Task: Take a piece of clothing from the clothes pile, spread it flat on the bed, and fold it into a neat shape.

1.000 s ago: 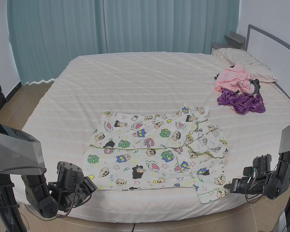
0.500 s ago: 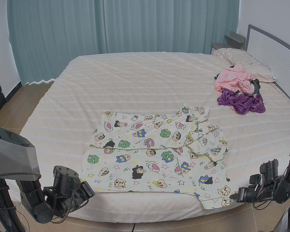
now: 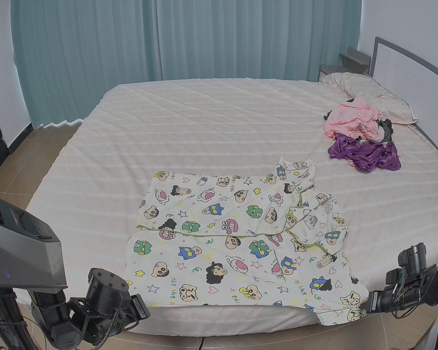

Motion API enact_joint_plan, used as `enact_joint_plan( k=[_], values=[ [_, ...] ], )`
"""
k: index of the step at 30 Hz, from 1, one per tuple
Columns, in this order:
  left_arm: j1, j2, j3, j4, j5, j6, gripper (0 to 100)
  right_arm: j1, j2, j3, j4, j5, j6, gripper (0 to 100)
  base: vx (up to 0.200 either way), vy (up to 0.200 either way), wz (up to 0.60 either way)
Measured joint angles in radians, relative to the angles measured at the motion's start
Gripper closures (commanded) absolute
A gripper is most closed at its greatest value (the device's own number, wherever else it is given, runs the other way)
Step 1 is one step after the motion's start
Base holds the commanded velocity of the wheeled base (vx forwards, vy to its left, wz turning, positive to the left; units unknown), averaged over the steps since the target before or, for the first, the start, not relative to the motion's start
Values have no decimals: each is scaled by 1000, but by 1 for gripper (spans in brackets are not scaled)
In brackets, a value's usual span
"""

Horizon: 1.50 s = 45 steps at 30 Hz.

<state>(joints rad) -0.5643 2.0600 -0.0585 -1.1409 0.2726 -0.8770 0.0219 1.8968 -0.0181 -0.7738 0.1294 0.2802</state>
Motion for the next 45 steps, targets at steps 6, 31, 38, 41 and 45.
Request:
enact_joint_plan(
  k=[6,31,38,41,45],
  values=[
    [-20,1,30,1,21,32,100,-2,-60,0,70,-5,-1,100,0,0,0],
    [-100,-196,41,249,68,213,100,62,-220,0,231,-81,0,100,0,0,0],
    [-104,-249,41,368,67,216,100,83,-256,0,266,-84,-5,100,0,0,0],
    [-105,-282,33,453,66,217,100,89,-267,0,272,-83,-8,100,0,0,0],
    [-104,-320,-15,563,66,218,100,93,-277,1,274,-84,-10,100,0,0,0]
  ],
)
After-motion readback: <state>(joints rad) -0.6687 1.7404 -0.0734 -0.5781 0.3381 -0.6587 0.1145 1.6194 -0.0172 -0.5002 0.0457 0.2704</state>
